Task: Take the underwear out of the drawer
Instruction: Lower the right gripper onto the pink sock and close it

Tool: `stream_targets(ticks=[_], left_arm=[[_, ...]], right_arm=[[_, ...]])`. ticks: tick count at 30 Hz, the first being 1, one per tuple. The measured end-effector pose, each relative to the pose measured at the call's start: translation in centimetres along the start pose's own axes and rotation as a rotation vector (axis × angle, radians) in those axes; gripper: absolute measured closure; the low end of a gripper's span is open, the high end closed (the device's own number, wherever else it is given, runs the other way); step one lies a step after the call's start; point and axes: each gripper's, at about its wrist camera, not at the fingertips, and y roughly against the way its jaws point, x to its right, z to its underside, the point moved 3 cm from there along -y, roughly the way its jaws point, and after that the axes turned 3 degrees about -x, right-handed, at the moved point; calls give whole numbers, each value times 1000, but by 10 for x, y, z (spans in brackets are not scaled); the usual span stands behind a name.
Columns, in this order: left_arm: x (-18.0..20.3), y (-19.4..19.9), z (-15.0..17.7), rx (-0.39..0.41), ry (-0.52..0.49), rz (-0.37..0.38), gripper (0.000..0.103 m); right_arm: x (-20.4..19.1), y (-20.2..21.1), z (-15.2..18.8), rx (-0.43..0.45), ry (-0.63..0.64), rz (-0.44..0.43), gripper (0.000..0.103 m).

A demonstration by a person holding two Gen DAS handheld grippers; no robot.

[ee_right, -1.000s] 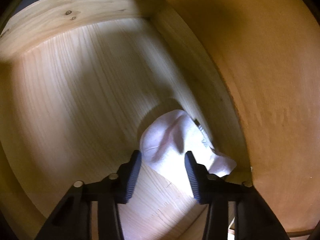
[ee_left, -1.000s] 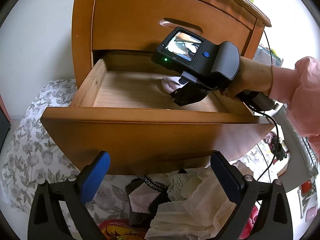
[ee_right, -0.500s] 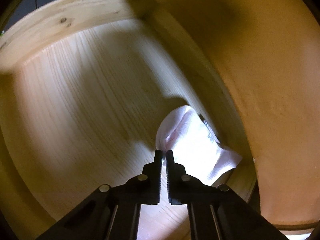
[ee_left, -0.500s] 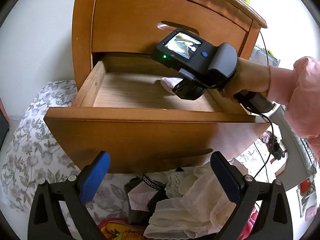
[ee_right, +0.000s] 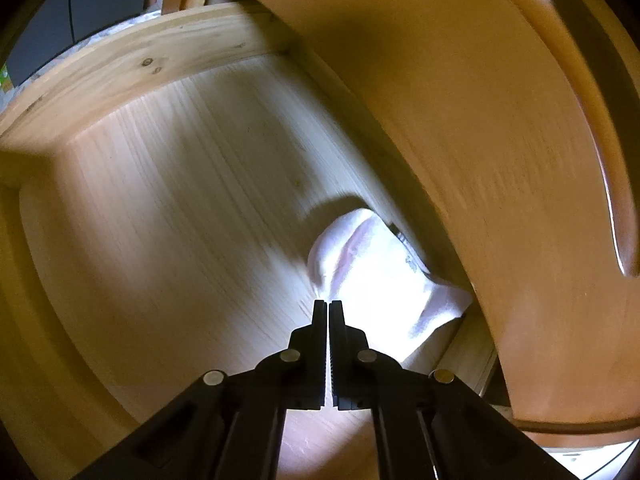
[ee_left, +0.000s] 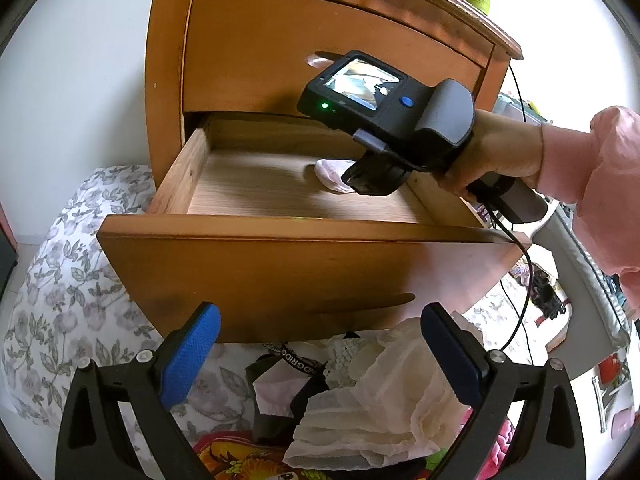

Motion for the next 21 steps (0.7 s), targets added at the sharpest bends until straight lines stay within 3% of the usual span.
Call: stream_targets(ticks=[5, 12, 21], left_arm=[[-3, -4, 1, -9, 5, 4, 3], [-7, -8, 3, -17, 14, 11, 3], [-9, -14, 5, -34, 19, 21, 3]], right_arm=[[-8, -3, -7, -28, 29, 8, 81], [-3, -11, -19, -44, 19, 22, 81], [-13, -8, -10, -56, 25, 13, 88]])
